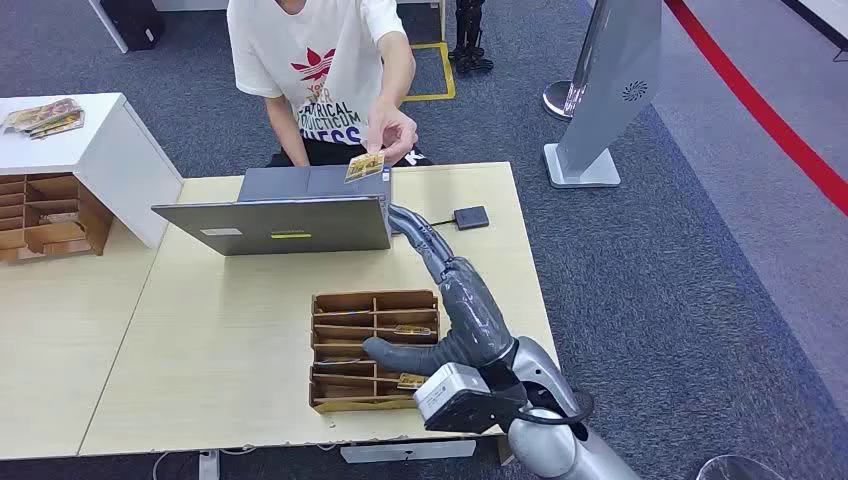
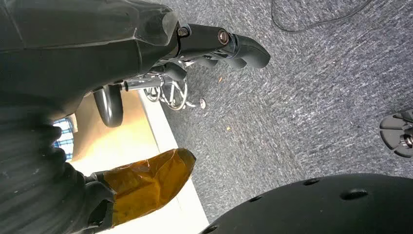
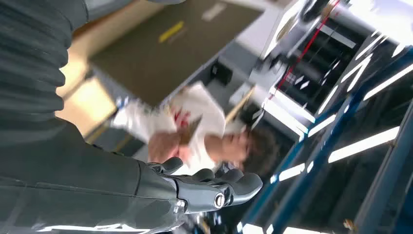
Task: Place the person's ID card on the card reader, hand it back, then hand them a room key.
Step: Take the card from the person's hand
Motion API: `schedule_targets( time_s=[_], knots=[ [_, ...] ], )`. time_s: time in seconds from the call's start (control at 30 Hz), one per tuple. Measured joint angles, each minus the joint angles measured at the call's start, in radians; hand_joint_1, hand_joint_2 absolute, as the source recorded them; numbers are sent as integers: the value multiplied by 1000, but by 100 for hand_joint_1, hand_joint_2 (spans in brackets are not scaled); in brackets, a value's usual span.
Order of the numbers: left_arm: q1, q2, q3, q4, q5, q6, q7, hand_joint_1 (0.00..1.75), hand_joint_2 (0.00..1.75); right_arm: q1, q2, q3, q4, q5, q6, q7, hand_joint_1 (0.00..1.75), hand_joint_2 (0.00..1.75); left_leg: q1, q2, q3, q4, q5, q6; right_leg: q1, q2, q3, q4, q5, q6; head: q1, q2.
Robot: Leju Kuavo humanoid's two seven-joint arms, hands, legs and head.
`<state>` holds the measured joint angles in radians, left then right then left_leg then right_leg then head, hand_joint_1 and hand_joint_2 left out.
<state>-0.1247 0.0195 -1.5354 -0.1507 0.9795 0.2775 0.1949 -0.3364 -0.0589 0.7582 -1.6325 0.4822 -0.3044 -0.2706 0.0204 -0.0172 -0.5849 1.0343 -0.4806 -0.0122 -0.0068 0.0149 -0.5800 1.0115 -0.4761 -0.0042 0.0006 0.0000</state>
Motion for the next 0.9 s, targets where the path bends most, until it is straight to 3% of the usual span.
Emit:
schedule_targets(
  time_s=[0.2, 0.33, 0.9],
  knots=[
    [-2, 0, 0, 0, -8, -8, 5, 0, 175, -53, 12, 29, 56, 327, -181, 89, 0, 175, 0, 0, 0, 0, 0, 0, 0, 0, 0, 0, 0, 0, 0, 0],
    [-6, 0, 0, 0, -29, -16, 14, 0, 175, -92, 27, 44, 129, 506, -240, 148, 0, 175, 0, 0, 0, 0, 0, 0, 0, 0, 0, 0, 0, 0, 0, 0],
    [-22, -4, 0, 0, -120, -41, 42, 0, 175, -271, 79, 55, 456, 866, -294, 296, 0, 175, 0, 0, 0, 0, 1, 0, 0, 0, 0, 0, 0, 0, 0, 0]
  ],
)
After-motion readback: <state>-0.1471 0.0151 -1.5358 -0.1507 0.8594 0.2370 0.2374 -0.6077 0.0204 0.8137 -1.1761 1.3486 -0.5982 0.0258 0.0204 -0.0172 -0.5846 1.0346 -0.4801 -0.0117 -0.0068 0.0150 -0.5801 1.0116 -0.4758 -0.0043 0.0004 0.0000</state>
